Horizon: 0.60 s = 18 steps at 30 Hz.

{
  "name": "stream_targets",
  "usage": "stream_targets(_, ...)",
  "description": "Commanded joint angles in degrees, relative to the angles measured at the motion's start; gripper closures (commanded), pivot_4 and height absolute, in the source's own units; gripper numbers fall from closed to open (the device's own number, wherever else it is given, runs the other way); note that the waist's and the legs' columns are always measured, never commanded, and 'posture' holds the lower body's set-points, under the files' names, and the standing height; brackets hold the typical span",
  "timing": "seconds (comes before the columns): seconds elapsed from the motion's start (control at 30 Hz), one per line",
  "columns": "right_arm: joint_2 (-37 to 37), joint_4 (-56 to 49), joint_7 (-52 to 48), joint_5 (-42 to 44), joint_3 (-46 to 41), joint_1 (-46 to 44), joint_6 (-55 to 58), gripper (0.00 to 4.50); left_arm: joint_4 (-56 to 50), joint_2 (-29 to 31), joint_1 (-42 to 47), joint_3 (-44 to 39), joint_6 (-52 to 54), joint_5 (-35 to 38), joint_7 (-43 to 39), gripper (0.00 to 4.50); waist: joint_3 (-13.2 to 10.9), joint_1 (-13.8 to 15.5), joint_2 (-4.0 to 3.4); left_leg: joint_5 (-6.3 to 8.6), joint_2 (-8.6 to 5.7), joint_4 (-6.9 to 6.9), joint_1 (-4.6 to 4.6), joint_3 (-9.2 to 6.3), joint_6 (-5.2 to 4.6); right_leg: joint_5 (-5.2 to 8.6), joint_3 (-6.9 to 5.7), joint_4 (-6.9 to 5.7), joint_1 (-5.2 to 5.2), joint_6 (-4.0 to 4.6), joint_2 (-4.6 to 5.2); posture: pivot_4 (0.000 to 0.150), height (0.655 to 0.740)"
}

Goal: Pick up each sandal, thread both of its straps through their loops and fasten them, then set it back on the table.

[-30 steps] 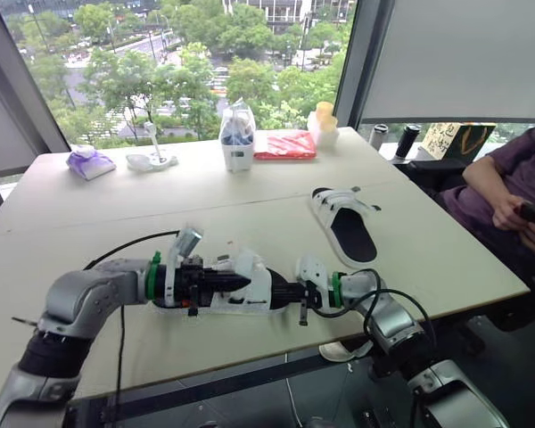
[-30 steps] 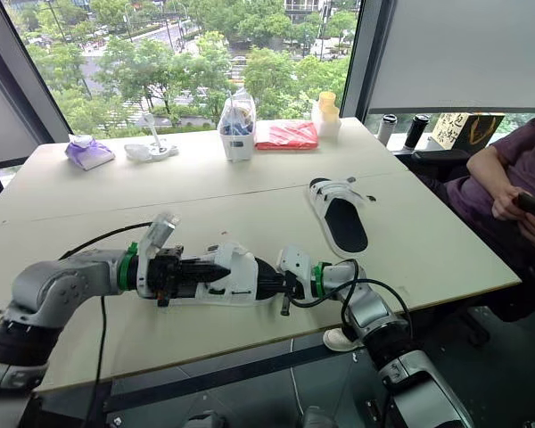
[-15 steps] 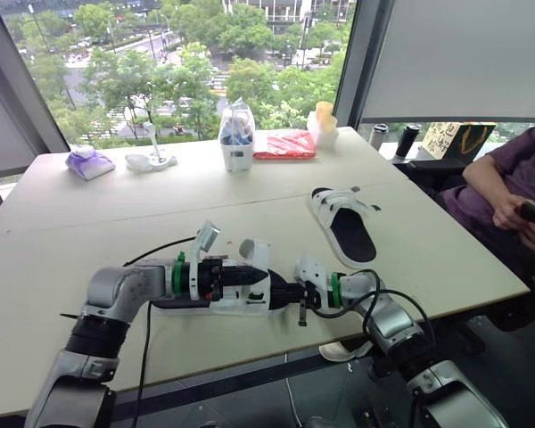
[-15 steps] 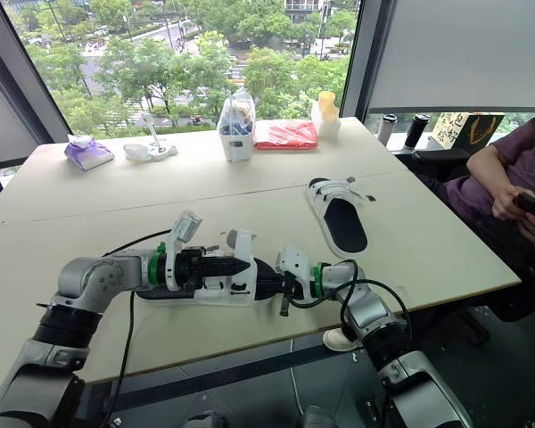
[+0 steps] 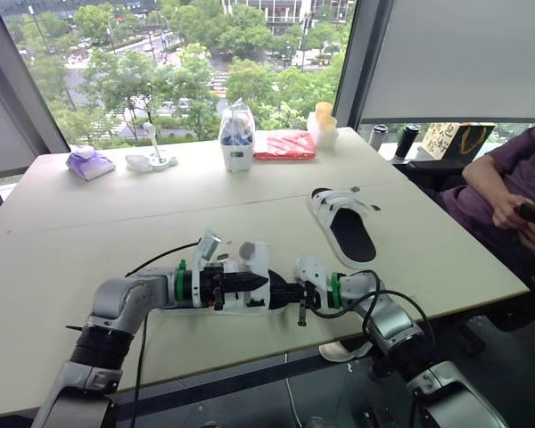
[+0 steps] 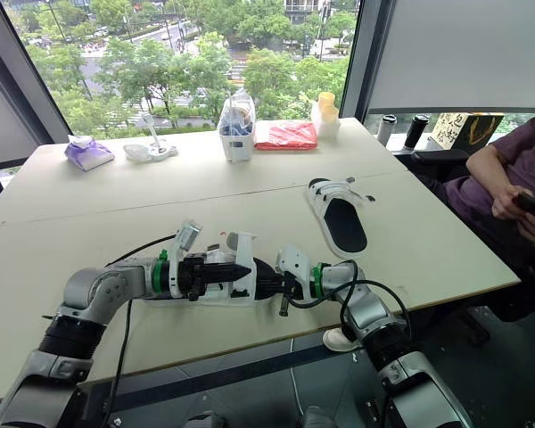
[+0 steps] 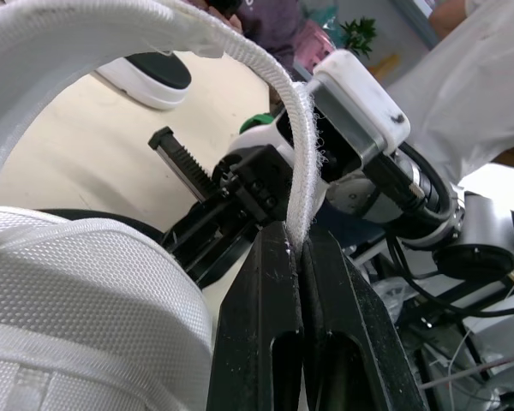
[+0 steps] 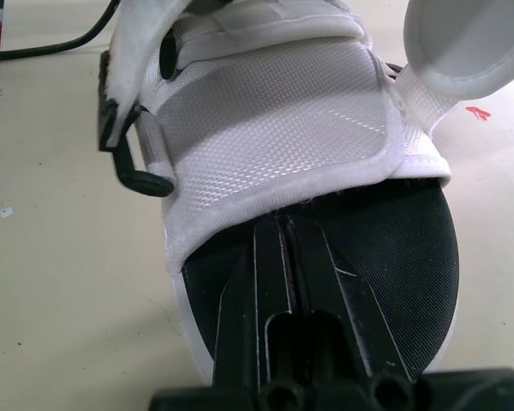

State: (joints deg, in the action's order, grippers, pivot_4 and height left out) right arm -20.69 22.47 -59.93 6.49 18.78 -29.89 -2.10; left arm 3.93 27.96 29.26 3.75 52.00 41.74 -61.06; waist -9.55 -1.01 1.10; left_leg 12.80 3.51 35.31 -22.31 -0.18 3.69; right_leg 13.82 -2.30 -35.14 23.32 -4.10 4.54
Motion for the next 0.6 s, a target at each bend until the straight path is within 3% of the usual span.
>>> stream_targets(0.03, -0.7, 5.3, 0.5, -4.2, 2.4, 2.7, 3.3, 4.5, -0.1, 0.1, -1.3, -0.1, -0.2, -1.2, 1.1, 4.45, 0.0, 0.0, 0.0, 0.0, 0.0, 0.0, 0.0, 0.0, 0.0, 0.0, 0.0, 0.0, 0.0, 0.0, 0.0, 0.15, 0.74)
stream_targets(0.27, -0.5, 5.3, 0.4, -4.3, 2.7, 2.8, 3.2, 4.5, 0.6, -3.4, -0.8, -5.2, 3.4, 3.2, 5.2, 4.45, 0.0, 0.0, 0.0, 0.0, 0.0, 0.0, 0.02, 0.0, 0.0, 0.0, 0.0, 0.04, 0.03, 0.0, 0.01, 0.15, 0.74)
stream_targets(0.6, -0.6, 5.7, 0.3, -4.5, 2.8, 2.8, 2.9, 4.5, 0.4, -3.0, -1.4, -6.0, 4.7, 3.7, 5.2, 4.45, 0.0, 0.0, 0.0, 0.0, 0.0, 0.0, 0.02, 0.0, 0.0, 0.0, 0.0, 0.04, -0.01, 0.0, 0.0, 0.15, 0.74)
